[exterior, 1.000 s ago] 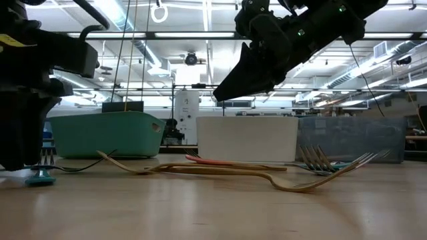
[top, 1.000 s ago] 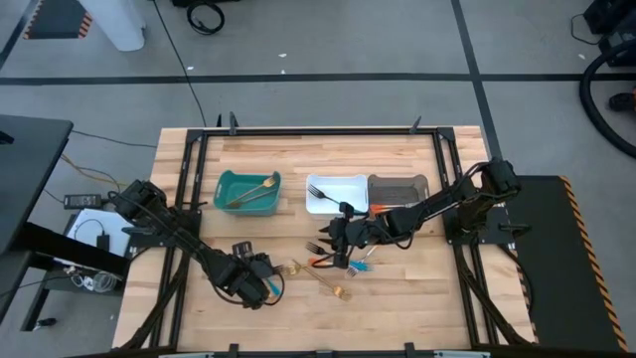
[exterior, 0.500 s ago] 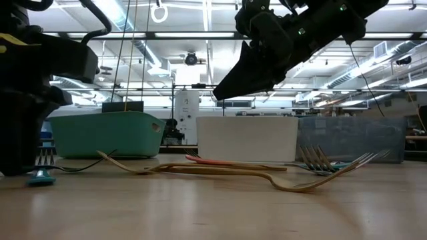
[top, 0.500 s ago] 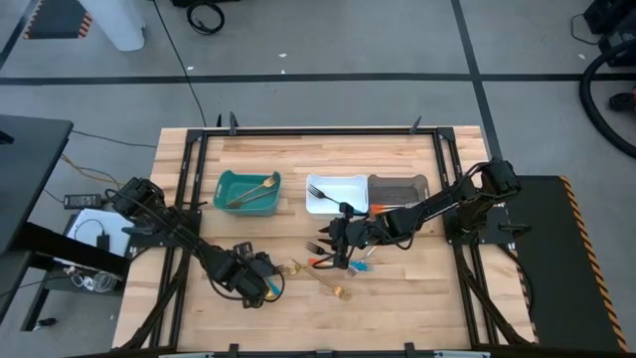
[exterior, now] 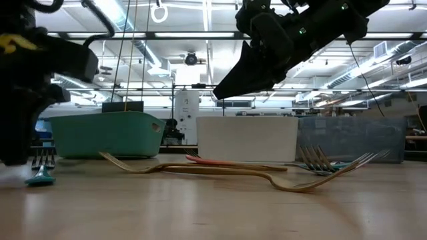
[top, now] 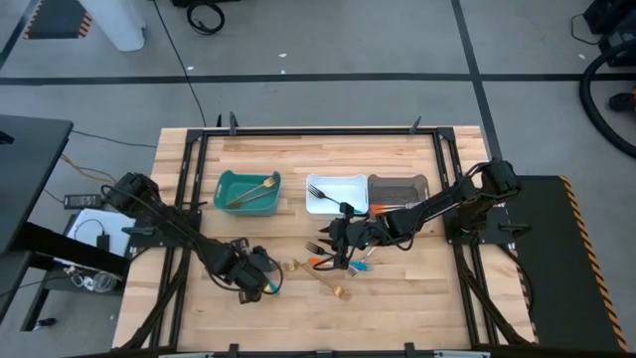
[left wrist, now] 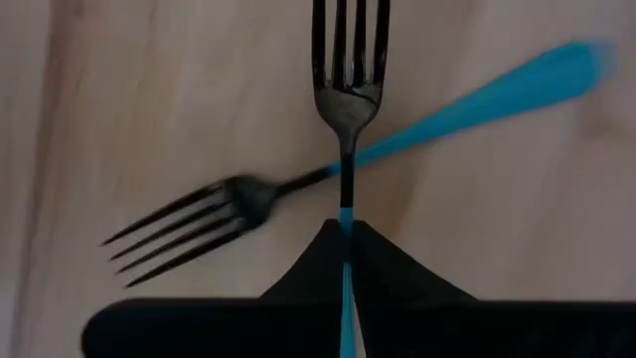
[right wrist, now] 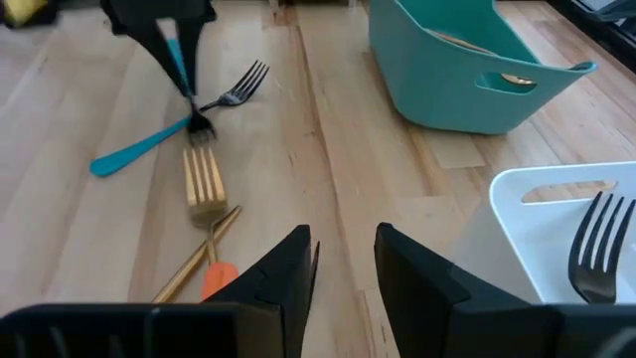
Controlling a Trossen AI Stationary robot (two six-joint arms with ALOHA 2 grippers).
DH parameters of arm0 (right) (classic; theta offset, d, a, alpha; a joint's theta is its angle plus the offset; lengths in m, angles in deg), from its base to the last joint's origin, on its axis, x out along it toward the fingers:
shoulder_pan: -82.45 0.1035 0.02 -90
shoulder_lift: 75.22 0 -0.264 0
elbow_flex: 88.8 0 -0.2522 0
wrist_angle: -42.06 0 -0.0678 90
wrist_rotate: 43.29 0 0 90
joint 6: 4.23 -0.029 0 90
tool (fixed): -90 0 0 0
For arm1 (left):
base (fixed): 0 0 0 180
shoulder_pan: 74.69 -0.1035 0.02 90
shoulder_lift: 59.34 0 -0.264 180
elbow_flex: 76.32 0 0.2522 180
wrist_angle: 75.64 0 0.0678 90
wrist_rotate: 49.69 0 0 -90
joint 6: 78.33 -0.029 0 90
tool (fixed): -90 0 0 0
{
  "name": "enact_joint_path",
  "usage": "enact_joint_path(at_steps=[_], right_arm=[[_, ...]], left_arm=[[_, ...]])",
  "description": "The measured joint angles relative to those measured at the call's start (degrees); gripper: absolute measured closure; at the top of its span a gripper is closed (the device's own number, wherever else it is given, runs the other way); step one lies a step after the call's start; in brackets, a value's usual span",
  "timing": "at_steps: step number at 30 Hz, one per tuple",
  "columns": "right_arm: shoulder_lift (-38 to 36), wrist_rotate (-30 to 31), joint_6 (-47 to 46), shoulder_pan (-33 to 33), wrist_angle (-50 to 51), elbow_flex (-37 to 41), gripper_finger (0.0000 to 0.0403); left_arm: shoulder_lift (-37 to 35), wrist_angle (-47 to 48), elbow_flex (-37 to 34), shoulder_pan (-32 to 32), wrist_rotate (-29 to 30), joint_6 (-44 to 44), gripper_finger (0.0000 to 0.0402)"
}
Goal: Sort silverware by color (type)
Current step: Put the left blue fork into the white bin
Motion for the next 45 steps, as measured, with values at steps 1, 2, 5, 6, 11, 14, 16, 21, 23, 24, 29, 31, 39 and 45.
enact_joint_path(at_steps=[1, 2, 5, 6, 11, 14, 16, 21, 23, 24, 29, 31, 39, 45], right_arm=[[0.0, 0.0, 0.01, 0.0, -0.04, 0.0, 0.0282], [0.0, 0.01, 0.05, -0.01, -0.12, 0.0, 0.0282], [0.0, 0.02, 0.07, 0.0, -0.28, -0.02, 0.0282], [0.0, 0.01, 0.09, 0.0, -0.34, 0.0, 0.0282], [-0.02, 0.02, -0.02, -0.02, -0.37, 0.0, 0.0282], [-0.02, 0.0, -0.04, 0.0, 0.06, 0.0, 0.0282], [-0.03, 0.02, -0.23, -0.01, 0.18, 0.0, 0.0282], [-0.07, 0.07, -4.59, -0.26, 2.91, -0.02, 0.0282], [-0.07, -0.14, -5.75, -0.33, 4.22, 0.0, 0.0282], [-0.07, -0.35, -6.29, -0.34, 4.67, -0.01, 0.0282], [-0.07, -3.52, -9.09, 0.5, 6.0, 0.0, 0.0282], [-0.07, -3.78, -10.36, 0.91, 7.13, 0.0, 0.0282], [-0.07, -3.98, -17.46, 2.84, 11.43, 0.0, 0.0282], [-0.26, -3.55, -20.44, 4.76, 13.12, 0.0, 0.0282]], left_arm=[[-0.85, 0.28, 0.11, -0.35, -0.55, -0.07, 0.0387], [-1.67, 1.35, 0.15, -0.7, -1.16, -0.08, 0.0387], [-2.95, 3.45, 0.15, -2.02, -4.16, -0.78, 0.0386], [-3.2, 3.66, 0.15, -2.43, -5.1, -1.52, 0.0386], [-4.09, 6.24, 0.17, -4.54, -6.43, -4.8, 0.0386], [-4.66, 6.63, 0.9, -6.25, -6.8, -7.48, 0.0386], [-4.93, 8.87, 2.28, -7.36, -6.68, -9.68, 0.0386], [-5.12, 14.14, 7.42, -10.56, -1.51, -16.64, 0.0386], [-5.09, 15.08, 9.17, -11.87, 1.71, -20.11, 0.0386], [-5.11, 14.98, 10.05, -12.62, 3.2, -21.89, 0.0386], [-5.14, 14.58, 13.1, -16.47, 9.5, -30.31, 0.0386], [-5.16, 12.67, 13.55, -17.91, 12.61, -33.9, 0.0386], [-4.77, -1.45, 13.57, -23.8, 18.82, -47.5, 0.0386], [-4.77, -11.43, 13.57, -27.79, 18.67, -55.04, 0.0386]])
